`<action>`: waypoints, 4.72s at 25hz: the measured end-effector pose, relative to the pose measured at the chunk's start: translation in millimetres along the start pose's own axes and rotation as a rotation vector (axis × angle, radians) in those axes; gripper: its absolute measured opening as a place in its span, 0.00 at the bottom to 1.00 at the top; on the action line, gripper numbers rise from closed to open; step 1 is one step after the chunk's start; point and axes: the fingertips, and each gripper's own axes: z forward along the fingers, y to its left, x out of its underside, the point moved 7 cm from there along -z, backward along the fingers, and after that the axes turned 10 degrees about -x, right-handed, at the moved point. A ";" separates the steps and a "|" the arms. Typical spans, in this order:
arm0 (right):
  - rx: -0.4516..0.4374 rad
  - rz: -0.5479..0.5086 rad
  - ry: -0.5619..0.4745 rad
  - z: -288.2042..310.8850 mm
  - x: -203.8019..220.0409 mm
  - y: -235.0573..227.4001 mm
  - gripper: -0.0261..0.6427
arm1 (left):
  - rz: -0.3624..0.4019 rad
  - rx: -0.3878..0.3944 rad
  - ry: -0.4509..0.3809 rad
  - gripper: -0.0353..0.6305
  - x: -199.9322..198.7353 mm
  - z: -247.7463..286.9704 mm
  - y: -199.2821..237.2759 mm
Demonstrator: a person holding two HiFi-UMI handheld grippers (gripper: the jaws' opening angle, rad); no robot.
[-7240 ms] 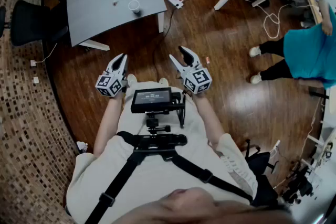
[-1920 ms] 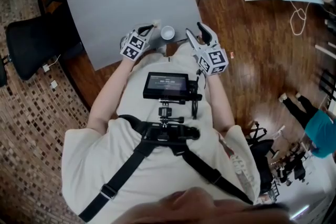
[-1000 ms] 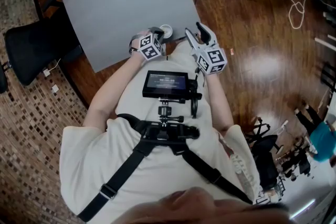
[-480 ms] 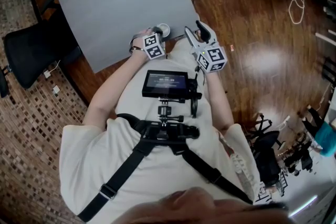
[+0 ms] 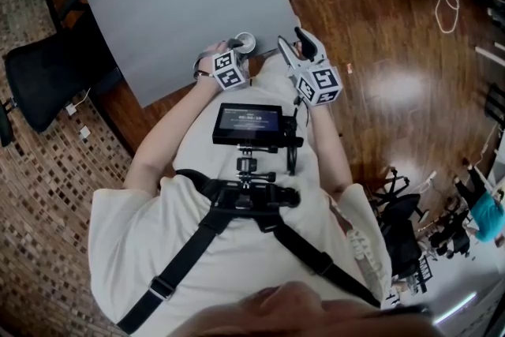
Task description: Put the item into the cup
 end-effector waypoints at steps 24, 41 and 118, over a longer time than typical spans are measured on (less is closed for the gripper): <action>0.075 -0.135 -0.045 -8.3 2.9 48.7 0.40 | -0.572 -0.104 -0.670 0.24 28.7 -146.9 51.3; 0.032 -0.175 -0.050 -50.7 -2.5 70.5 0.40 | -0.767 -0.202 -0.873 0.24 41.5 -202.0 19.7; -0.072 -0.234 -0.057 -259.0 97.9 81.6 0.39 | -1.142 -0.278 -0.716 0.23 -2.8 -177.4 -208.6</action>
